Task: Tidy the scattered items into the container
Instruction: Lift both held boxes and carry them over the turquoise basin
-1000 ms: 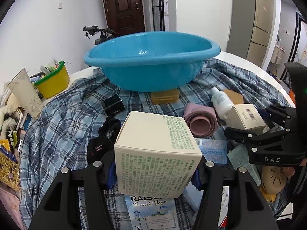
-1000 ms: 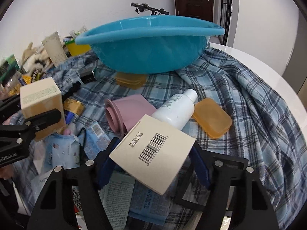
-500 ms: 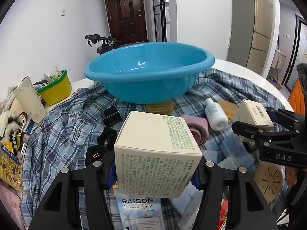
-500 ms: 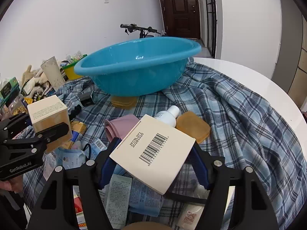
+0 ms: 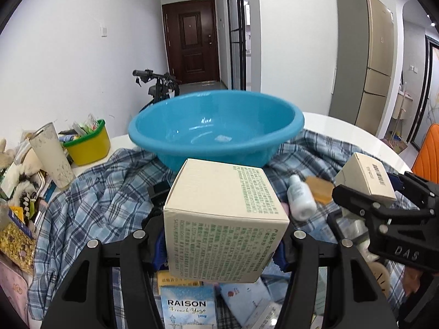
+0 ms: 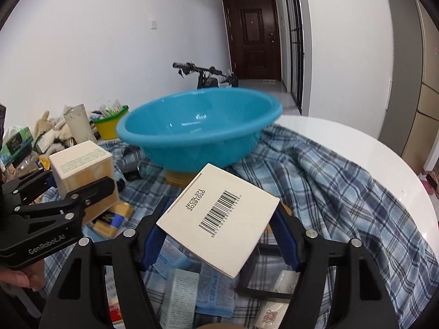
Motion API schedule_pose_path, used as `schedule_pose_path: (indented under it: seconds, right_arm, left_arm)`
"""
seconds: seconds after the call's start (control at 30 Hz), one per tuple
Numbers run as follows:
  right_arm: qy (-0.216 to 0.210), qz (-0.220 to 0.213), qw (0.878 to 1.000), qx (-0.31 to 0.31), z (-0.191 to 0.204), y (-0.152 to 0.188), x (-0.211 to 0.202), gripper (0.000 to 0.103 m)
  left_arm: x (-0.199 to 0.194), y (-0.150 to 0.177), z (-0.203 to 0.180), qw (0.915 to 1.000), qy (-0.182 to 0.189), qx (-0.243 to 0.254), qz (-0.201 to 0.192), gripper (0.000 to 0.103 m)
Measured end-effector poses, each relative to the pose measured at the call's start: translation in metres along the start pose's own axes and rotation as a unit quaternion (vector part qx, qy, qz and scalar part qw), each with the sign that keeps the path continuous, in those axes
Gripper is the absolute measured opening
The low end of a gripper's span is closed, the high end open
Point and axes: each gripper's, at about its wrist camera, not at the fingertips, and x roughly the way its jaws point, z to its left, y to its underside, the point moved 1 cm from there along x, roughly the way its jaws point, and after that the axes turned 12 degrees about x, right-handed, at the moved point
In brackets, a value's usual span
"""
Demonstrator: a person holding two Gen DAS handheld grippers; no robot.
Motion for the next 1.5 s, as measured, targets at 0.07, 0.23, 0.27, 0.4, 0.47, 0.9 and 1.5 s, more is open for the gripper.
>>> schedule_pose_path:
  seconds: [0.07,0.23,0.27,0.4,0.47,0.9,1.5]
  right_arm:
    - [-0.002,-0.012,1.000,0.001,0.002,-0.003,-0.005,0.069]
    - [-0.005,-0.034,0.999,0.003,0.005,-0.012,-0.018,0.069]
    - [-0.006,-0.037,0.999,0.004,0.006,-0.014,-0.020,0.069]
    - [-0.007,-0.050,0.999,0.006,0.008,-0.020,-0.029,0.069]
    - [-0.010,-0.055,0.998,0.004,0.010,-0.022,-0.033,0.069]
    - [-0.016,-0.098,0.995,0.000,0.017,-0.034,-0.065,0.069]
    - [-0.022,-0.131,0.991,-0.019,0.034,-0.055,-0.079,0.069]
  left_arm:
    - [-0.004,-0.006,0.001,0.9999,-0.004,-0.007,-0.011,0.061]
    - [-0.018,-0.018,0.002,0.9990,-0.015,-0.007,-0.041,0.061]
    - [-0.020,-0.019,0.003,0.9990,-0.013,-0.007,-0.042,0.061]
    - [-0.032,-0.022,0.001,0.9986,-0.009,-0.003,-0.053,0.061]
    - [-0.038,-0.024,-0.001,0.9983,-0.008,-0.001,-0.059,0.061]
    - [-0.065,-0.032,0.000,0.9962,-0.015,-0.002,-0.085,0.061]
    - [-0.088,-0.048,0.005,0.9932,-0.024,-0.002,-0.114,0.061]
